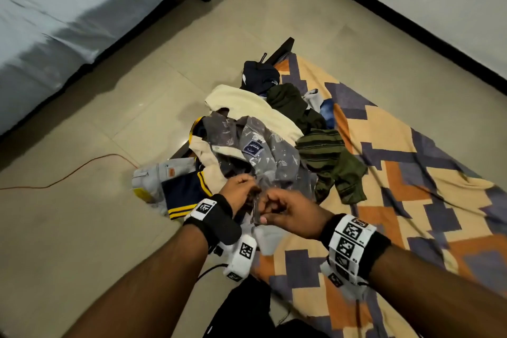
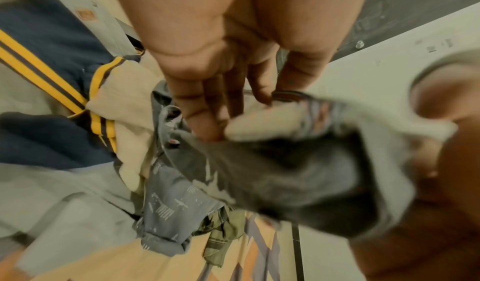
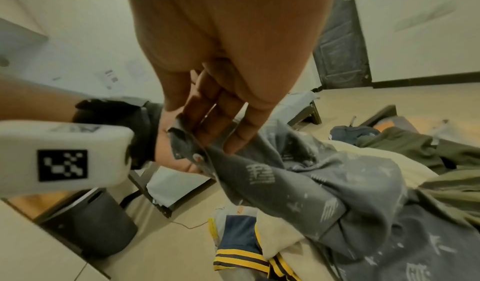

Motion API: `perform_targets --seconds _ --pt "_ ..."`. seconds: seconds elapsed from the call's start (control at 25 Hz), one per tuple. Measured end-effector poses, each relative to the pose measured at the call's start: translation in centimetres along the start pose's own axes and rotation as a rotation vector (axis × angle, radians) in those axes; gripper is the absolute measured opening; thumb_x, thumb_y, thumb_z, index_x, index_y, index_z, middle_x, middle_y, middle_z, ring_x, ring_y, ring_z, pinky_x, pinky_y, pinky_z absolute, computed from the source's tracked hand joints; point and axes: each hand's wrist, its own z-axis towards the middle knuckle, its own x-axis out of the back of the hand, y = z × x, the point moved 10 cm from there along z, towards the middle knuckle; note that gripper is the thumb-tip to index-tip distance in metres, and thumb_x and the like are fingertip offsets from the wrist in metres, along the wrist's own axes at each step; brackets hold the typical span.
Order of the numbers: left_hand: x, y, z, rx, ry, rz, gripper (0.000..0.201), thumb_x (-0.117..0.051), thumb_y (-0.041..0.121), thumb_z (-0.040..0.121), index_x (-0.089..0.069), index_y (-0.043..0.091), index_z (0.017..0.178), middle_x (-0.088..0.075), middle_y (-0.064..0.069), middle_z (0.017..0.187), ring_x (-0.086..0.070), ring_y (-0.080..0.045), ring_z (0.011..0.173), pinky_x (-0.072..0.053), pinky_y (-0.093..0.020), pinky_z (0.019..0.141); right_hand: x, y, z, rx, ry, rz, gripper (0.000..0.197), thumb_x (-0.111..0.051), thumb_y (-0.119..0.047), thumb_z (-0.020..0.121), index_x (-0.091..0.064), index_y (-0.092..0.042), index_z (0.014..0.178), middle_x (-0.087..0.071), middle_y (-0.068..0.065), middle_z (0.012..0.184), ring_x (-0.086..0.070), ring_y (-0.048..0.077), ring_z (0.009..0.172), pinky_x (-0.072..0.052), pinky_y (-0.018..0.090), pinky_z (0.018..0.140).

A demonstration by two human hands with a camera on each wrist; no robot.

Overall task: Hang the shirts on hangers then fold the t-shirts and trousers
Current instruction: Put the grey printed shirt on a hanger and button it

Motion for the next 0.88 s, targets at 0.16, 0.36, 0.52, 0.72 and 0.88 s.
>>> perform_targets --seconds 0.16,0.36,0.52,0.72,0.88 --pt "2.0 -0.8 -7.2 -0.1 -0.004 0.018 0.017 -0.048 -0.004 0.074 -0.042 0.011 0.077 -0.04 -0.011 0.076 -0.039 -0.023 0.072 -0.033 -0.038 0.067 1.3 -2.2 -2.2 0.082 0.211 -0.409 0.011 -0.056 -0.021 0.096 -0.063 -0.013 0.098 -0.065 0.003 0.088 -0.06 0.018 0.081 -0.051 0.038 0.078" --pt "2.1 1.2 -20.0 -0.467 -0.231 1.069 0.018 -0.062 0.007 0.074 -0.054 0.021 0.081 -0.054 -0.001 0.085 -0.055 -0.027 0.08 -0.048 -0.037 0.072 -5.9 -8.4 -1.0 0.388 -0.126 -1.02 0.058 -0.06 -0.003 0.088 -0.046 -0.02 0.142 -0.036 0.011 0.151 -0.038 0.03 0.134 -0.034 0.041 0.108" --pt "5.2 3.7 -28.7 -0.571 -0.14 1.36 0.026 -0.055 0.003 0.078 -0.069 0.017 0.094 -0.067 -0.001 0.099 -0.06 -0.023 0.092 -0.05 -0.037 0.081 -16.1 -10.1 0.3 0.408 -0.535 -1.485 0.064 -0.066 -0.022 0.085 -0.04 -0.029 0.144 -0.013 -0.001 0.16 -0.011 0.027 0.146 -0.021 0.046 0.115" --pt "15.3 8.2 -34.8 -0.648 0.271 1.385 0.029 -0.06 0.004 0.08 -0.073 0.02 0.1 -0.067 -0.003 0.103 -0.061 -0.025 0.097 -0.049 -0.038 0.086 -17.2 -16.7 -0.2 0.397 -0.347 -1.05 0.016 -0.067 -0.02 0.081 -0.065 -0.007 0.09 -0.067 0.012 0.087 -0.056 0.024 0.076 -0.036 0.026 0.066" --pt "16.8 12.7 -38.6 -1.042 0.427 1.349 0.024 -0.059 0.012 0.082 -0.075 0.016 0.099 -0.066 -0.01 0.088 -0.063 -0.031 0.079 -0.053 -0.039 0.072 -13.7 -20.3 -3.5 0.47 -0.04 -0.793 0.013 -0.065 -0.021 0.079 -0.057 -0.017 0.07 -0.058 -0.005 0.065 -0.05 0.004 0.059 -0.037 0.023 0.057"
